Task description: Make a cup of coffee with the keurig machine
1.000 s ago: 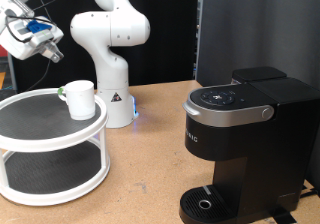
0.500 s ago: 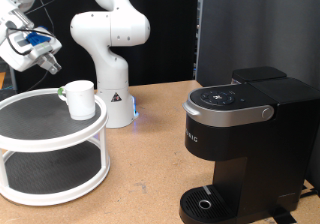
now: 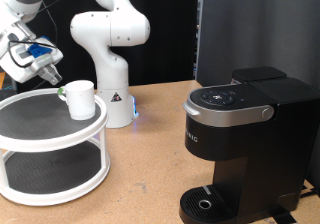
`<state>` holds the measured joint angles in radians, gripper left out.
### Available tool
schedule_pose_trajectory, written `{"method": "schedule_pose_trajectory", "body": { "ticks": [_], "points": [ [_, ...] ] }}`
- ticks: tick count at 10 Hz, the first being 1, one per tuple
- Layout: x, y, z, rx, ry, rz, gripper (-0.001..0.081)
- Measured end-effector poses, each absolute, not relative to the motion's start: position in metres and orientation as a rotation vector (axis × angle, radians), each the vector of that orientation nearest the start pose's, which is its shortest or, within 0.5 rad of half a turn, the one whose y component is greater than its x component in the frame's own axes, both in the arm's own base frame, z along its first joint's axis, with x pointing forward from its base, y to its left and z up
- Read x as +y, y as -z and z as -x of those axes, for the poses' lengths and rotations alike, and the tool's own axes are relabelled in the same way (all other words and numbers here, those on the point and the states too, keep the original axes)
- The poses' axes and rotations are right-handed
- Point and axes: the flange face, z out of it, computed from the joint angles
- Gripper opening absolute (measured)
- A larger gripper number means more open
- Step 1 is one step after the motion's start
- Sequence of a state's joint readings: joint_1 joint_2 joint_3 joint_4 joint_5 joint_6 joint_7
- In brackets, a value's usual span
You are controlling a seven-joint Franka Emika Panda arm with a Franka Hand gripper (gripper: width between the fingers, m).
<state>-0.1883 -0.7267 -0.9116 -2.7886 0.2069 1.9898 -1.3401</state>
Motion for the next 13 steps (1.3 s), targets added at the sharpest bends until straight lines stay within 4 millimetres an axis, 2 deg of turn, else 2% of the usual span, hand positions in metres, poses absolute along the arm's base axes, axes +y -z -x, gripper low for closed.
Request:
{"method": "schedule_pose_trajectory", "body": {
  "ticks": [1, 4, 5, 6, 7, 8, 9, 13],
  "points": [
    [-0.254, -0.337, -0.192, -0.416, 0.691, 2.433, 0.0007],
    [-0.257, -0.334, -0.188, -0.371, 0.707, 2.432, 0.0415],
    [-0.259, -0.332, -0.186, -0.360, 0.713, 2.428, 0.0415],
    [-0.259, -0.331, -0.185, -0.354, 0.715, 2.426, 0.0597],
    [-0.258, -0.330, -0.185, -0.346, 0.720, 2.422, 0.0597],
    [-0.256, -0.328, -0.185, -0.332, 0.732, 2.411, 0.0753],
    [-0.255, -0.325, -0.184, -0.324, 0.747, 2.395, 0.0791],
    [-0.251, -0.317, -0.180, -0.307, 0.831, 2.335, 0.0807]
  ]
}}
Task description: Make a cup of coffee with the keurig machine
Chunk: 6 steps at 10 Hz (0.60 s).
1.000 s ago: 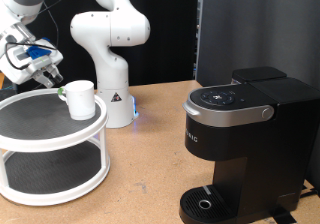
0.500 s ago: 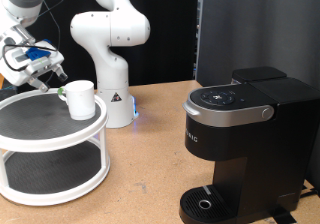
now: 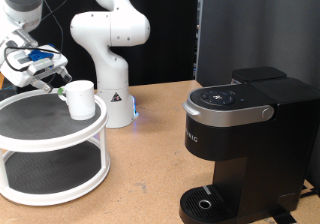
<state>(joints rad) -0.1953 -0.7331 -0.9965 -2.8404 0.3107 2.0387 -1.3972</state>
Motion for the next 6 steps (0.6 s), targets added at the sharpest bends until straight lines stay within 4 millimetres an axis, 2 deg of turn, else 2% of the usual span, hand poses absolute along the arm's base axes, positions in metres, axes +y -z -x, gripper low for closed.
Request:
{"method": "schedule_pose_trajectory", "body": {
  "ticks": [6],
  "points": [
    [-0.2458, -0.3100, -0.1862, -0.258, 0.865, 2.346, 0.0807]
  ]
}}
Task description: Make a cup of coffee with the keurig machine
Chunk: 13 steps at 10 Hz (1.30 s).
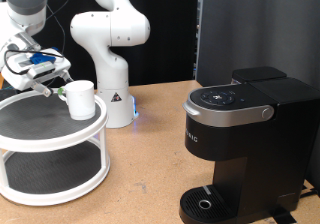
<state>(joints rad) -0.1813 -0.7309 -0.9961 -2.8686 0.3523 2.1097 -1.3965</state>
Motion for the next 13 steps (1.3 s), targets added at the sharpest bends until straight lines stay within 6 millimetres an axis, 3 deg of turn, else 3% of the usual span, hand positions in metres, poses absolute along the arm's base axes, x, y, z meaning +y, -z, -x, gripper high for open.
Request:
{"method": "schedule_pose_trajectory", "body": {
  "ticks": [3, 4, 5, 7, 8, 9, 13],
  "points": [
    [-0.2450, -0.3091, -0.1867, -0.263, 0.856, 2.349, 0.0780],
    [-0.2449, -0.3089, -0.1872, -0.265, 0.852, 2.353, 0.0607],
    [-0.2449, -0.3084, -0.1880, -0.265, 0.845, 2.360, 0.0607],
    [-0.2454, -0.3070, -0.1895, -0.261, 0.831, 2.376, 0.0288],
    [-0.2451, -0.3070, -0.1905, -0.260, 0.824, 2.382, 0.0288],
    [-0.2446, -0.3073, -0.1912, -0.260, 0.819, 2.384, 0.0106],
    [-0.2430, -0.3113, -0.1948, -0.241, 0.795, 2.389, 0.0075]
  ]
}}
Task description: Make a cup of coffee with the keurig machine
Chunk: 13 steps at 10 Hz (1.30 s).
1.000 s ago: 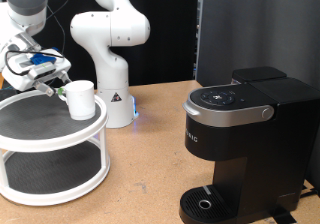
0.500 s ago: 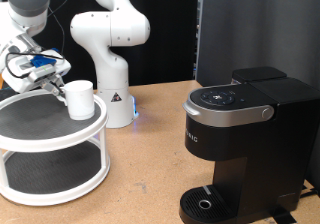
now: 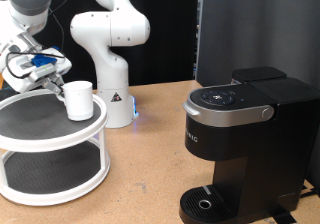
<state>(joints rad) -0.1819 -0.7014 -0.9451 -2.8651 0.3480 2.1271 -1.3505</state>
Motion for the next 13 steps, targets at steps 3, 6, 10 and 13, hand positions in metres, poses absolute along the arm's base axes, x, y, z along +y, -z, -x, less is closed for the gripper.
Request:
{"method": "schedule_pose_trajectory", "body": {
  "ticks": [3, 6, 10, 13],
  "points": [
    [-0.240, -0.337, -0.199, -0.215, 0.676, 2.351, 0.0075],
    [-0.239, -0.382, -0.199, -0.275, 0.607, 2.316, 0.0075],
    [-0.233, -0.382, -0.203, -0.215, 0.622, 2.283, 0.0075],
    [-0.205, -0.369, -0.230, -0.114, 0.705, 2.261, 0.0075]
  ]
}}
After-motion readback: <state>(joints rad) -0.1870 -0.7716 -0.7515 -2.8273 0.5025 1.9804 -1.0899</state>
